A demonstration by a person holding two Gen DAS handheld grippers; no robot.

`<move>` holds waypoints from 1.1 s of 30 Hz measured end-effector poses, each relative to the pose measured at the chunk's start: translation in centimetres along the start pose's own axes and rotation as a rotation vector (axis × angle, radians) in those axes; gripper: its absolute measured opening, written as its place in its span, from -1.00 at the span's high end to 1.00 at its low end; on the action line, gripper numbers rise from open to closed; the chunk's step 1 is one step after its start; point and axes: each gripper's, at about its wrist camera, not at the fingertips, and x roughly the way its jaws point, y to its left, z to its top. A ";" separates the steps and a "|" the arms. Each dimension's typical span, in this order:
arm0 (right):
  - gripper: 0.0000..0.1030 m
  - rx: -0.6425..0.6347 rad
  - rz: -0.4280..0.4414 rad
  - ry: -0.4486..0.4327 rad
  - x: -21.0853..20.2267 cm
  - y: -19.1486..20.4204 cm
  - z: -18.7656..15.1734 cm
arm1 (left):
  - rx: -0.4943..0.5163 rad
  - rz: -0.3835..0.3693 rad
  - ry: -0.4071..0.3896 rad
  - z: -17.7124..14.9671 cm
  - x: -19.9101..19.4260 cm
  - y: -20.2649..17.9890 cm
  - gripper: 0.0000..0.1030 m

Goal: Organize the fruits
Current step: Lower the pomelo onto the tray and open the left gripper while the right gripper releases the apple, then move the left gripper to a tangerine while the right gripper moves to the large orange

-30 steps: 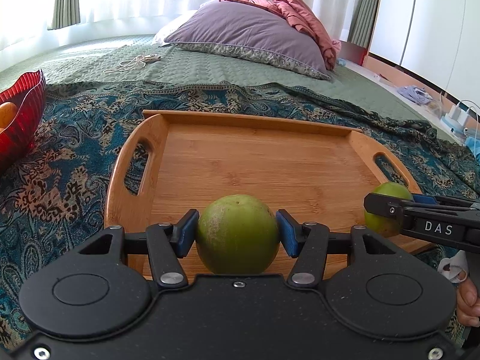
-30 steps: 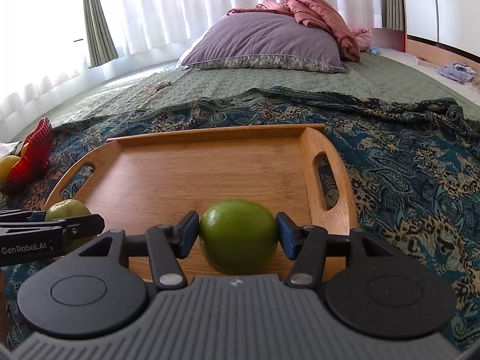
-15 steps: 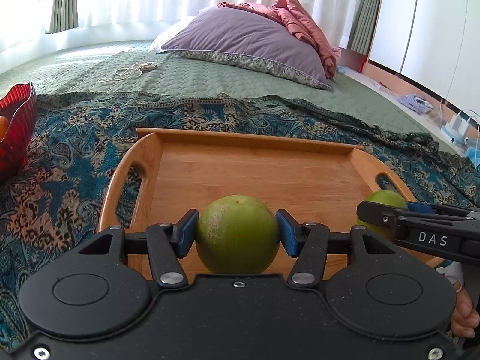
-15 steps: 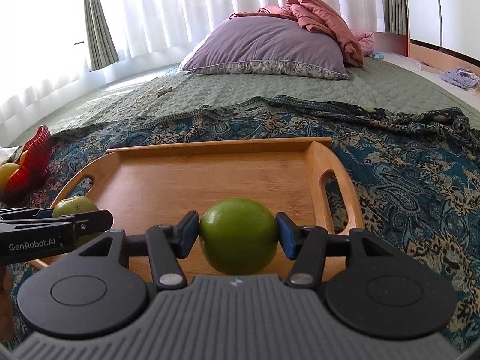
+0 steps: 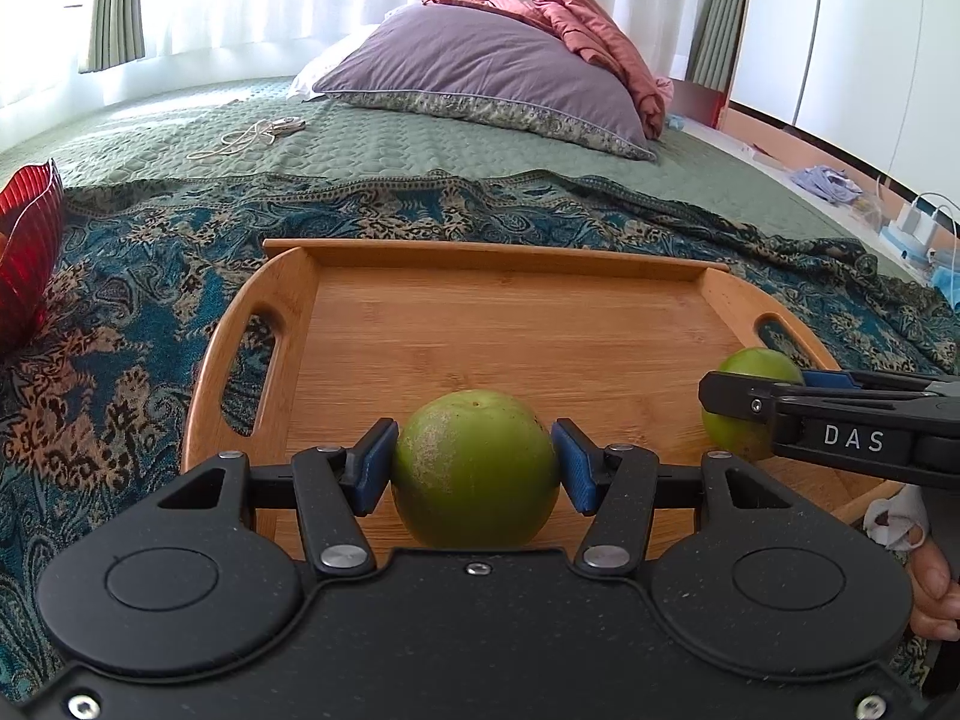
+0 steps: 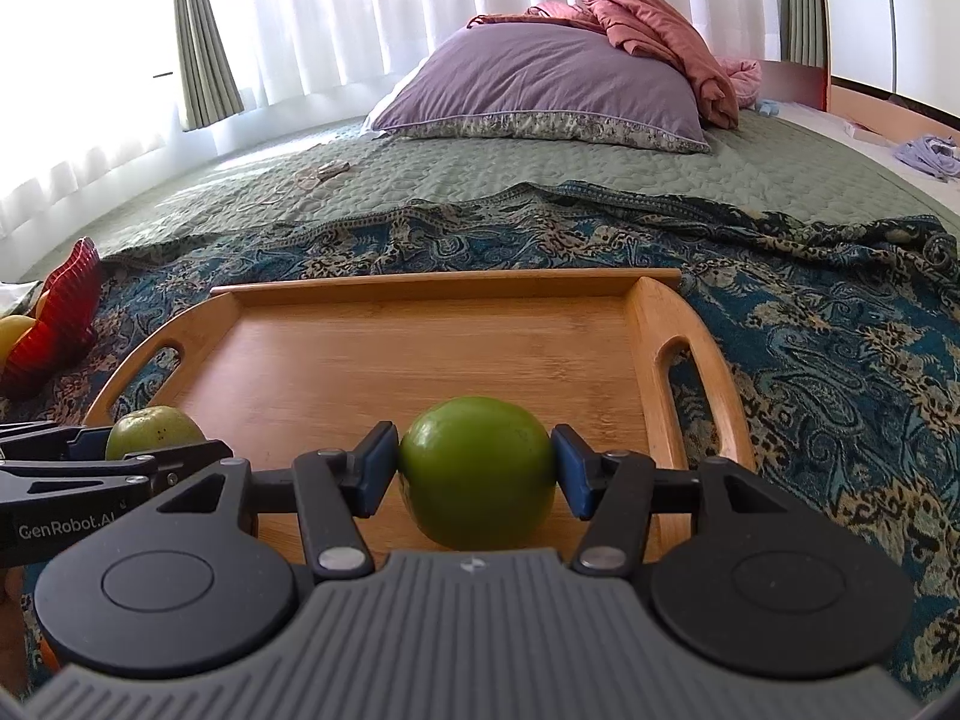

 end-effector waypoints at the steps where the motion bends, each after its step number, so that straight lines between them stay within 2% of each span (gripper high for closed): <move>1: -0.16 -0.001 0.001 0.001 0.0 0.0 0.0 | -0.001 -0.001 0.000 0.0 0.0 0.0 -0.05; 8: -0.23 0.025 0.025 -0.001 -0.3 -0.5 -0.1 | 0.007 -0.002 0.002 0.0 -0.2 0.0 -0.05; 10: -0.40 0.021 0.031 -0.009 -0.6 -0.5 -0.1 | 0.012 -0.004 -0.013 0.0 -0.7 0.1 -0.15; 12: -0.46 0.006 0.032 -0.014 -0.9 -0.3 -0.1 | 0.014 -0.001 -0.023 0.0 -1.2 0.1 -0.45; 17: -0.66 -0.036 0.026 -0.031 -1.9 0.0 -1.0 | 0.042 0.018 -0.032 -0.4 -2.5 0.2 -0.62; 28: -0.94 -0.056 0.072 -0.081 -5.4 -0.1 -3.9 | 0.055 -0.002 -0.057 -2.7 -6.2 1.2 -0.83; 33: -0.98 -0.059 0.079 -0.106 -6.9 0.0 -5.1 | 0.081 0.015 -0.076 -4.3 -7.5 1.0 -0.87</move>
